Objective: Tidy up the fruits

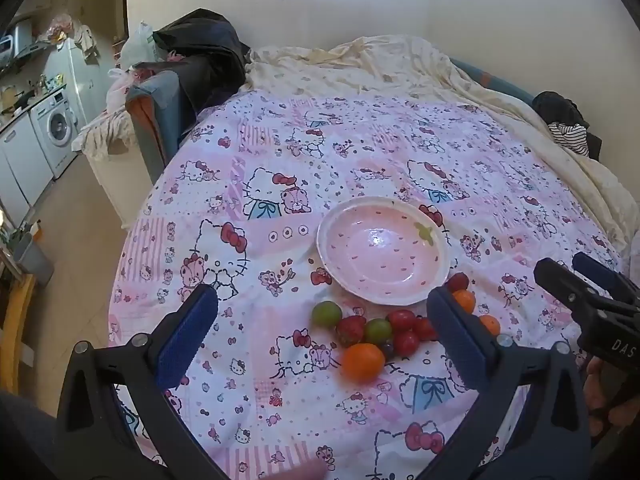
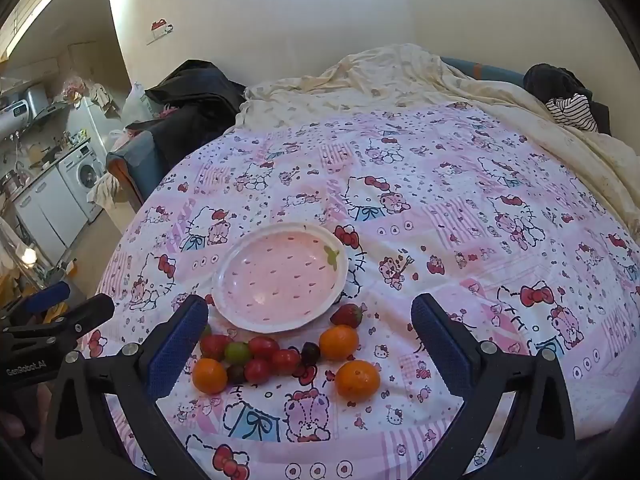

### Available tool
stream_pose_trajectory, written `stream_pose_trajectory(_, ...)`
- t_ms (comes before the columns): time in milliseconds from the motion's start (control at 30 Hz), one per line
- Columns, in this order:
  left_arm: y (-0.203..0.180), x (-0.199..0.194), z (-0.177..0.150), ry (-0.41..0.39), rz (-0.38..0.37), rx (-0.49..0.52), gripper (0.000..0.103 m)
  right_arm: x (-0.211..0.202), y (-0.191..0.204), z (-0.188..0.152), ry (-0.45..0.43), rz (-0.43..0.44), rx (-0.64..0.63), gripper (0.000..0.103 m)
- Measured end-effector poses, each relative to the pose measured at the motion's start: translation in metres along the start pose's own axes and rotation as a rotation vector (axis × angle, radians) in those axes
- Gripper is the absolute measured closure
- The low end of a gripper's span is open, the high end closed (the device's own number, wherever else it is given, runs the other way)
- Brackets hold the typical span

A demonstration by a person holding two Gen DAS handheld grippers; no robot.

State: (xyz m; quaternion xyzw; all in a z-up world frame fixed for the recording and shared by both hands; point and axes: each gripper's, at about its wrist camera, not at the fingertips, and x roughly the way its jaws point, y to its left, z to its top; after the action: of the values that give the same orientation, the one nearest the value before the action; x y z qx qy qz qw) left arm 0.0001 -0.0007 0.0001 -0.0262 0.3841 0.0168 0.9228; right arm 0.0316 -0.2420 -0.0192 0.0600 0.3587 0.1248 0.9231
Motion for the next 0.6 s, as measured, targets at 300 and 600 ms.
stream_pose_trajectory(300,0.001,-0.008,0.005,-0.024,0.013,-0.005,0.0,-0.001,0.0,0.0,-0.006,0.004,-0.002,0.0)
stream_pose_trajectory(600,0.007,-0.008,0.005,-0.028,-0.001,-0.018,0.0,-0.003,0.0,0.001,-0.015,0.004,0.002,0.0)
